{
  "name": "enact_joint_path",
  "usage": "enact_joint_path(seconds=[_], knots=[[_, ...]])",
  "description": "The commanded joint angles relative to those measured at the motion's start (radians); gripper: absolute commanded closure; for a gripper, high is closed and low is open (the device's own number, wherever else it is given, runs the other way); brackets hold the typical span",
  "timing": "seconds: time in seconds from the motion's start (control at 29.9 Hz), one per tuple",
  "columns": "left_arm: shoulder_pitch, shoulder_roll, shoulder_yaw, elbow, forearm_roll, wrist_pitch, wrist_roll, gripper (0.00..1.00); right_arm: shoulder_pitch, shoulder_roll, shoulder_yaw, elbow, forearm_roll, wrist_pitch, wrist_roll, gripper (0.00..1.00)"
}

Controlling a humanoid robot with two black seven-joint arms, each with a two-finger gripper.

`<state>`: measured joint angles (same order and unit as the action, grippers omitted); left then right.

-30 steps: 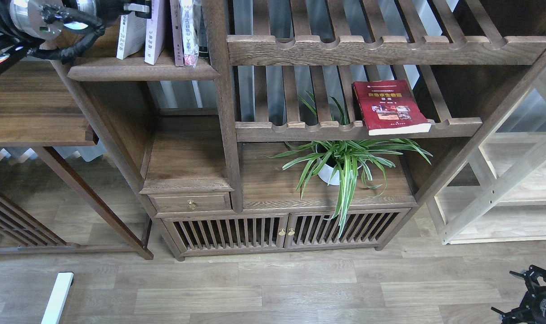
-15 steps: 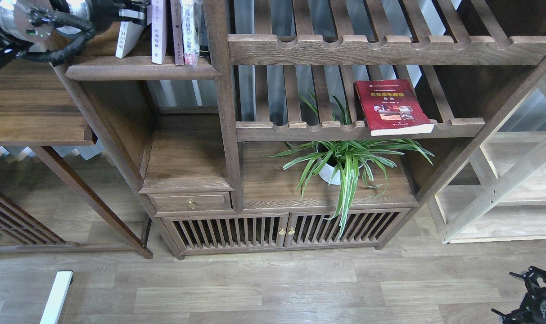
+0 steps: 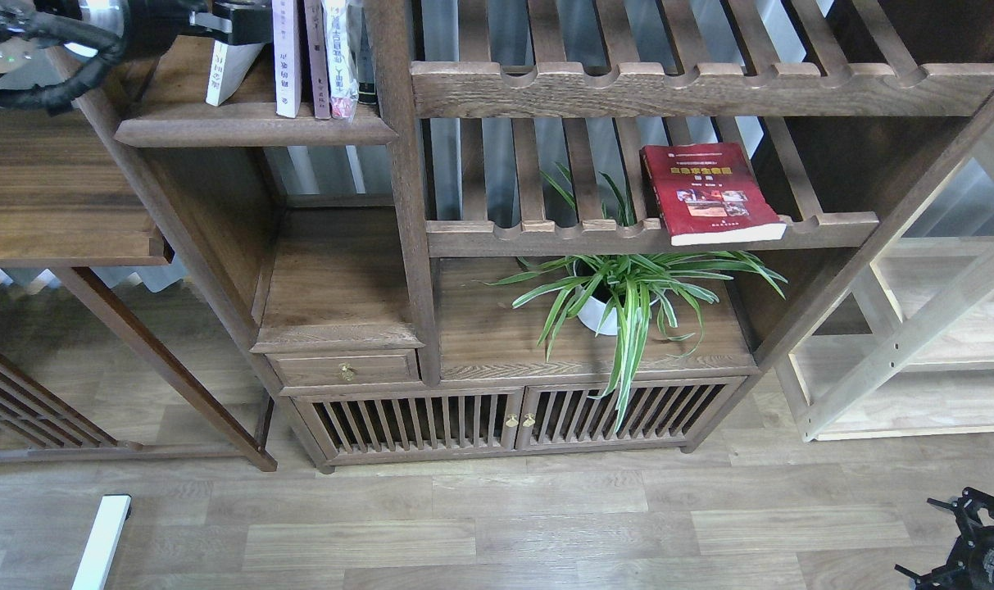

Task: Organize books on shelf
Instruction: 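Press the white book upright into the top shelf with the left gripper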

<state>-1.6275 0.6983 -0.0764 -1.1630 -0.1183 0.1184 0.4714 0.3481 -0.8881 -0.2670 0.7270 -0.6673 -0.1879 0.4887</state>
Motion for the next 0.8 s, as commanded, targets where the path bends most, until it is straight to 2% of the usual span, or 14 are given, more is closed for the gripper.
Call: enact_joint_path(seconds=[0.0, 0.2, 0.43, 0.6, 0.77], knots=[[0.000, 0.035, 0.000, -0.027, -0.001, -0.045, 0.001, 0.17, -0.001, 0.001, 0.000, -0.001, 0.000, -0.002, 0.000, 0.00], [0.000, 0.099, 0.001, -0.084, -0.001, -0.101, 0.013, 0.17, -0.005, 0.003, 0.000, -0.001, 0.000, -0.008, 0.000, 0.00], [0.005, 0.205, 0.007, -0.167, -0.001, -0.216, 0.017, 0.15, -0.005, 0.005, 0.000, 0.000, 0.000, -0.008, 0.000, 0.00], [0.018, 0.299, 0.017, -0.227, -0.001, -0.322, 0.017, 0.14, -0.009, 0.003, 0.000, 0.000, 0.000, -0.008, 0.000, 0.00], [0.087, 0.398, 0.018, -0.293, 0.002, -0.453, 0.007, 0.12, -0.017, 0.003, 0.000, -0.001, -0.003, -0.008, 0.000, 0.00]])
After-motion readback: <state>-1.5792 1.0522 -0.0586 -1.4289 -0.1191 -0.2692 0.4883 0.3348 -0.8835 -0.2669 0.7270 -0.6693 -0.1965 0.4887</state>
